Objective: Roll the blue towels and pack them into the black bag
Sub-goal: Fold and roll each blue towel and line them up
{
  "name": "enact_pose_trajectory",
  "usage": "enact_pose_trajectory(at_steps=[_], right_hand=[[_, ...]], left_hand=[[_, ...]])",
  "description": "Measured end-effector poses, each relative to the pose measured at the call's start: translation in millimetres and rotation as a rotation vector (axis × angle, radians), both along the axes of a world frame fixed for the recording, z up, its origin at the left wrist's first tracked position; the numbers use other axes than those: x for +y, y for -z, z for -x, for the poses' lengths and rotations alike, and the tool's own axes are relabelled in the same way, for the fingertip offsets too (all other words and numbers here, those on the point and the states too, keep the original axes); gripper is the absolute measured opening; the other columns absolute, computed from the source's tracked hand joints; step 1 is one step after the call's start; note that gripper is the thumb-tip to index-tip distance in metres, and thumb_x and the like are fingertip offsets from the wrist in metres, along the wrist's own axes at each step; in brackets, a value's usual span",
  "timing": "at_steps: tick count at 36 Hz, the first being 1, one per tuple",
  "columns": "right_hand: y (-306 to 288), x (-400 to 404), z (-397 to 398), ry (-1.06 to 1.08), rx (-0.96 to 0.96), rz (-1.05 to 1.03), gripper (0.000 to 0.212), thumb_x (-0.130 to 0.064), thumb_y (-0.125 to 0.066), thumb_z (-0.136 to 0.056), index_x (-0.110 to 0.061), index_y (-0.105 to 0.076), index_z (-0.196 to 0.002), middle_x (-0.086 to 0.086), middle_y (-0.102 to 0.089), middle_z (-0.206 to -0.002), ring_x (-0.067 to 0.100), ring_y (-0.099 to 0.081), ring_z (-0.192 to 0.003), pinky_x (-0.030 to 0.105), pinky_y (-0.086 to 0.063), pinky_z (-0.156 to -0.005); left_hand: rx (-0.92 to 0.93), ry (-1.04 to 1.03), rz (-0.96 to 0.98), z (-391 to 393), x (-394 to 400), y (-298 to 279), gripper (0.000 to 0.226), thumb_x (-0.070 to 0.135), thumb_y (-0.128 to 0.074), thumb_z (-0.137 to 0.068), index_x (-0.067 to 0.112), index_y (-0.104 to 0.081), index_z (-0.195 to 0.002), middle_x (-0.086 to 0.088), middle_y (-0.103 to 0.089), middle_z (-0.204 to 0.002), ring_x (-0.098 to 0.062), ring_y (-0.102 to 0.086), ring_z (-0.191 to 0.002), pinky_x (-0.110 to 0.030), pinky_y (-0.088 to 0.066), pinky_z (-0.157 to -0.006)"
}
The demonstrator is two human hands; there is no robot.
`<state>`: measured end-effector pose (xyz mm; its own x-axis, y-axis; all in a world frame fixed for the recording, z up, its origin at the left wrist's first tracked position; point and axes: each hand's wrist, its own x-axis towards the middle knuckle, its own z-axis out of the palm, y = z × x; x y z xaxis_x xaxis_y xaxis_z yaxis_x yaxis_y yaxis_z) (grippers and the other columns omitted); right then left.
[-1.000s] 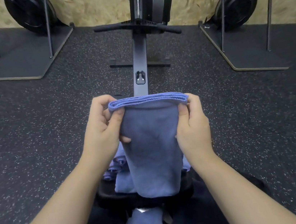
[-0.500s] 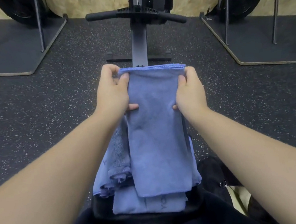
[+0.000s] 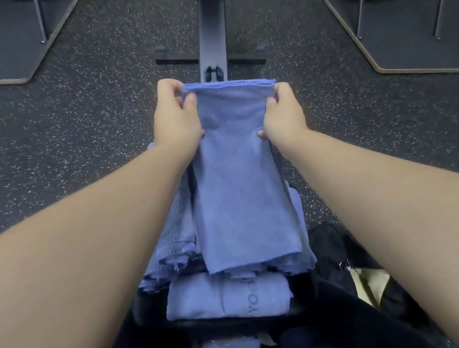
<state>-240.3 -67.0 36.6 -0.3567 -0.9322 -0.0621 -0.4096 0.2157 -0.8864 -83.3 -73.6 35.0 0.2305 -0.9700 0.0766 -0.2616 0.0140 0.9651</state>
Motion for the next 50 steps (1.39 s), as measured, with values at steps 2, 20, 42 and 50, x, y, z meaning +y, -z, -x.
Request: enact_pose_trajectory(at_steps=[2, 20, 42, 50], right_hand=[[5, 3, 3, -0.029, 0.024, -0.017, 0.018, -0.016, -0.028, -0.101, -0.019, -0.044, -0.109, -0.005, -0.050, -0.085, 0.021, -0.051, -0.083, 0.047, -0.051, -0.086], [26, 171, 5, -0.641, 0.461, 0.071, 0.043, -0.031, -0.046, -0.097, -0.012, -0.046, -0.136, 0.000, -0.047, -0.142, 0.013, -0.036, -0.135, 0.009, -0.016, -0.105], [67, 188, 4, -0.570, 0.919, 0.268, 0.052, -0.015, -0.051, -0.067, -0.015, -0.065, -0.117, -0.002, -0.063, -0.125, 0.021, -0.055, -0.123, 0.050, -0.036, -0.102], [64, 181, 10, -0.512, 0.776, 0.349, 0.034, -0.013, -0.047, -0.069, -0.016, -0.064, -0.099, 0.002, -0.061, -0.102, 0.019, -0.049, -0.103, 0.037, -0.036, -0.097]], left_hand=[[-0.133, 0.089, 0.007, -4, 0, 4, 0.018, 0.024, -0.048, -0.095, 0.036, -0.042, -0.106, 0.010, -0.054, -0.102, -0.014, -0.059, -0.089, -0.049, -0.053, -0.086], [-1.180, 0.730, 0.436, -47, 162, 33, 0.048, 0.054, -0.051, -0.080, 0.019, -0.071, -0.105, -0.003, -0.067, -0.118, -0.025, -0.060, -0.117, -0.052, -0.025, -0.103], [-1.382, 0.353, 0.501, -23, 178, 76, 0.036, 0.016, -0.044, -0.081, 0.005, -0.072, -0.101, -0.014, -0.071, -0.105, -0.030, -0.069, -0.100, -0.060, -0.021, -0.106], [-1.344, 0.324, 0.512, -25, 178, 72, 0.031, 0.007, -0.043, -0.080, 0.003, -0.069, -0.097, -0.013, -0.072, -0.102, -0.031, -0.069, -0.100, -0.059, -0.019, -0.108]])
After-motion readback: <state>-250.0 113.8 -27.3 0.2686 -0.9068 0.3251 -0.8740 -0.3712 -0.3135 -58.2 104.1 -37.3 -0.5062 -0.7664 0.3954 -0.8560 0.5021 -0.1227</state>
